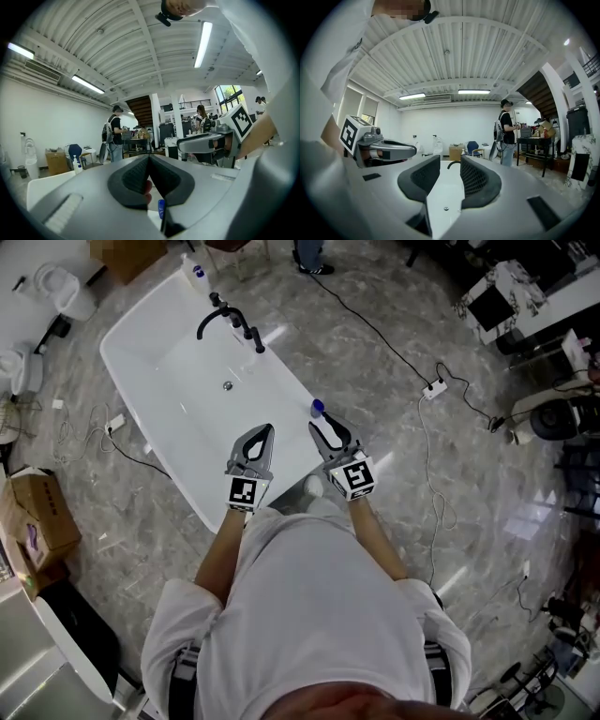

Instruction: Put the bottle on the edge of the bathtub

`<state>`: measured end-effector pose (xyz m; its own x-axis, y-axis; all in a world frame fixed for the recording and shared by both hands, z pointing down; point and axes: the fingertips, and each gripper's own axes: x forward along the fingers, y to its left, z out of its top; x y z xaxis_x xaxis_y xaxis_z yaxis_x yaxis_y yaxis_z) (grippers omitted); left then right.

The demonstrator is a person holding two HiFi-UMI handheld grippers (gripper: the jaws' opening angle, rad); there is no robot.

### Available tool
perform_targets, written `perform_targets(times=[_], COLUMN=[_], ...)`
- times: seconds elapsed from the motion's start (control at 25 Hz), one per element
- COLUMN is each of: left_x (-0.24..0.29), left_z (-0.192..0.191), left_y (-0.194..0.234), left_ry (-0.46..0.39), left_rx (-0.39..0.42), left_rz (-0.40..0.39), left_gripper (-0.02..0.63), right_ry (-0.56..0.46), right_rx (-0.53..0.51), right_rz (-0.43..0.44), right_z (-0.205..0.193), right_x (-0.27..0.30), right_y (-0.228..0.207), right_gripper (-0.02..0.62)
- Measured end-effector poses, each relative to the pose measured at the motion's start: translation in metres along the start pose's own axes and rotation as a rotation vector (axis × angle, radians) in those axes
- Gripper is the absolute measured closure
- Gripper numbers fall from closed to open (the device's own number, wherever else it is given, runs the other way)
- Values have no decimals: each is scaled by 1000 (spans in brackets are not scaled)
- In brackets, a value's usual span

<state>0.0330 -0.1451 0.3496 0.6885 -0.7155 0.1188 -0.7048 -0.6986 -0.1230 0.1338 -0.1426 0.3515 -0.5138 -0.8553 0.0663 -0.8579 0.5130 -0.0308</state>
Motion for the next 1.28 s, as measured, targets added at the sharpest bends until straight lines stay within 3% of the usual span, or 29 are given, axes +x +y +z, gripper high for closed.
perform_targets(times=[0.44, 0.68, 0.92, 1.28], left_x=[2, 5, 0, -27], left_z=[24, 53, 58, 103], left_y=[-36, -37, -9, 35], left_ry=[-31, -74, -89, -129], left_rx=[-63, -30, -19, -112], left_rz=[-14, 19, 69, 99], left_gripper=[609, 610, 611, 611], right_ry=[-86, -76, -50, -64], right_rx=[18, 6, -38, -58], right_rz=[1, -24, -37, -83], right_z=[32, 44, 45, 96], right_x=[-46, -44, -26, -14], right_y=[-7, -21, -19, 12], right_gripper=[592, 595, 595, 595])
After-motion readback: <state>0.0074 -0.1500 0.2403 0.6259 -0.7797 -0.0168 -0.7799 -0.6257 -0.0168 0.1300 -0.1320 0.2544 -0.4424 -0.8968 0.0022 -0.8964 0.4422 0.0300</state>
